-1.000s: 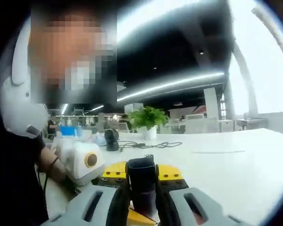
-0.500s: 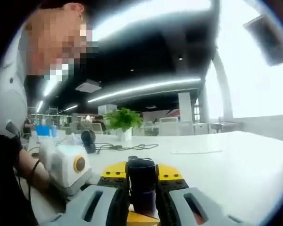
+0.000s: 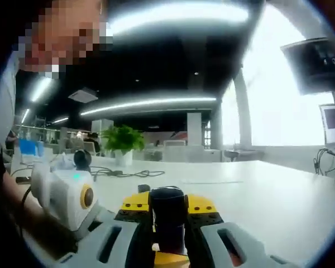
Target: Pick up cosmetic bottle twist off cap place on table pick up cap screw tight cap place on table
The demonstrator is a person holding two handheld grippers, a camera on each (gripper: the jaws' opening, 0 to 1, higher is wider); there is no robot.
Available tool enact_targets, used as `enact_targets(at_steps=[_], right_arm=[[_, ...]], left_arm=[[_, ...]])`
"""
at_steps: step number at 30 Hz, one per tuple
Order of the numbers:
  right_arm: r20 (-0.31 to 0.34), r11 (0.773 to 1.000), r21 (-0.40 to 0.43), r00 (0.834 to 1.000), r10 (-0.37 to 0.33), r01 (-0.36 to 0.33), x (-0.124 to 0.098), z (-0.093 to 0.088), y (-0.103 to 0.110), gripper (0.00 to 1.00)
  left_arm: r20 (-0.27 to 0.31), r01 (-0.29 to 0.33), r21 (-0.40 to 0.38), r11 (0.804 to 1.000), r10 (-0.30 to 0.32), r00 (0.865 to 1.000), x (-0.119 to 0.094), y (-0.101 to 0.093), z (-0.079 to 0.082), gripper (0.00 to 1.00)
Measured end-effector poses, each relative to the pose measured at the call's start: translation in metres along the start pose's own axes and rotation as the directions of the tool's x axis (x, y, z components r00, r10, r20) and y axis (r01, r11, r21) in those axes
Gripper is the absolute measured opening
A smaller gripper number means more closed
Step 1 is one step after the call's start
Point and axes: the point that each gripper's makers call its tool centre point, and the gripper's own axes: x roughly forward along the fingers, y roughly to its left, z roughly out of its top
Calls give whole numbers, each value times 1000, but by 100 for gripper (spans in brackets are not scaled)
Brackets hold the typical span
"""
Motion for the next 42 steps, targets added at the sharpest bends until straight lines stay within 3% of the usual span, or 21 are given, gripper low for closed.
enact_targets(at_steps=[9, 15, 17, 25, 35, 37, 38, 39, 42], right_arm=[[-30, 996, 37, 997, -74, 75, 2, -2, -4, 13], [-37, 993, 26, 993, -115, 116, 2, -3, -6, 13], [-36, 990, 57, 991, -129, 131, 2, -3, -8, 13], [-33, 989, 49, 990, -138, 139, 3, -3, -6, 13], [-46, 993, 61, 994, -99, 101, 4, -7, -4, 16], [-100, 999, 39, 995, -21, 25, 7, -22, 5, 25], [-76, 999, 33, 997, -7, 9, 8, -20, 7, 36], [-74, 999, 42, 997, 2, 1, 6, -22, 7, 40], [-43, 999, 37, 999, 14, -12, 3, -16, 8, 37]], left_arm=[[-13, -18, -18, 1000, 18, 1000, 0, 1, -1, 12], [-23, -86, -12, 996, 86, 996, -1, 2, -1, 12], [-25, -109, -3, 994, 109, 994, -1, 2, 0, 12], [-27, -127, -15, 992, 126, 992, -2, 7, 0, 12], [-15, -118, -5, 993, 118, 993, -1, 8, 1, 12], [-11, -121, 7, 993, 121, 993, 0, 9, 1, 12], [-12, -121, 8, 993, 121, 993, -1, 9, 1, 12], [-10, -118, 10, 993, 118, 993, -1, 8, 2, 12], [-8, -115, 7, 993, 115, 993, -1, 9, 1, 12]])
